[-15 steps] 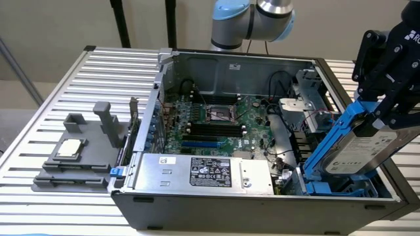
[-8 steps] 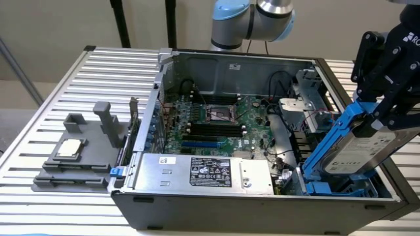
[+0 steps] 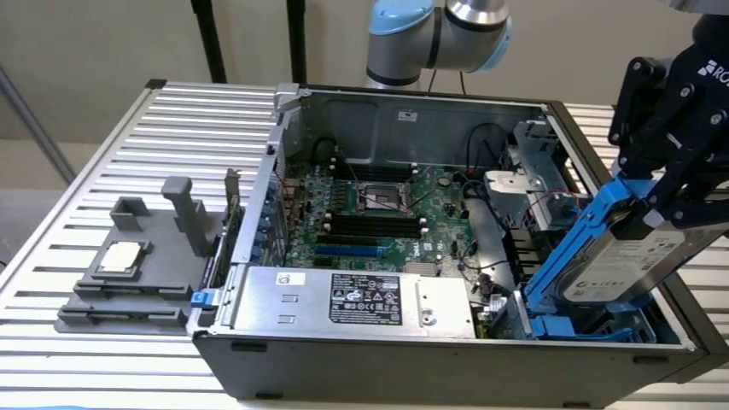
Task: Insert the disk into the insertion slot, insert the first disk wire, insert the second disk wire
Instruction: 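Insert the disk into the insertion slot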
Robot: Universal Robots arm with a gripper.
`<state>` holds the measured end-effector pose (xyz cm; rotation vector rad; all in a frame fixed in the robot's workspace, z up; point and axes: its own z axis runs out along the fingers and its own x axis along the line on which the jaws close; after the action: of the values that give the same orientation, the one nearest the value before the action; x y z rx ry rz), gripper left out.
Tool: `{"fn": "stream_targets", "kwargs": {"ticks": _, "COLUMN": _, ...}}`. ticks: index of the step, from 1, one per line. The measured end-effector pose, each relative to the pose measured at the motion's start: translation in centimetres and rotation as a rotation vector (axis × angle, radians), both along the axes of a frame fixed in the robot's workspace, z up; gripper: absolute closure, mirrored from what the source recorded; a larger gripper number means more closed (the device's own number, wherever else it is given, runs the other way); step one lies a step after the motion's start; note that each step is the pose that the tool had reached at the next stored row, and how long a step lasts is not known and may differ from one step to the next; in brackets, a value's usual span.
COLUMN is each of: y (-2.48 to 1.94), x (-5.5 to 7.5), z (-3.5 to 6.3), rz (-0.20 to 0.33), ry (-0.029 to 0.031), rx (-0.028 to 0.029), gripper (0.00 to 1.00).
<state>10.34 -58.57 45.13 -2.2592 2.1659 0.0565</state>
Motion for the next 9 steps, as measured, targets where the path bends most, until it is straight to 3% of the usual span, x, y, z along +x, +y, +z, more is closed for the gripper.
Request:
{"fn": "stream_targets", "kwargs": {"ticks": 5, "y": 0.0, "x": 0.01, "z": -0.13, "rz": 0.008, "ry": 0.0, "rx": 0.0033, "gripper": 0.68}}
{"fn": "stream_targets", "kwargs": {"ticks": 9, "y": 0.0, "x": 0.04, "z": -0.23, "rz": 0.013, "ry": 0.0, "rx": 0.0094, "gripper": 0.68}}
